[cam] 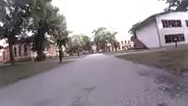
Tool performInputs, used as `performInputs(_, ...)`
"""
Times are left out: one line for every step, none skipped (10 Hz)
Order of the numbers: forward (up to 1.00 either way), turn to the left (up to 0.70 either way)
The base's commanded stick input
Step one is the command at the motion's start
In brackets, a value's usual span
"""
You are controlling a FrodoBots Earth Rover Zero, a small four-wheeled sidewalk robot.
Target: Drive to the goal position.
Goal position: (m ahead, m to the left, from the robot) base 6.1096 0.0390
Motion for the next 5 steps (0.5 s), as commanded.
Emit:
performInputs(0.45, 0.00)
performInputs(0.45, 0.00)
performInputs(0.45, 0.00)
performInputs(0.45, 0.00)
performInputs(0.45, 0.00)
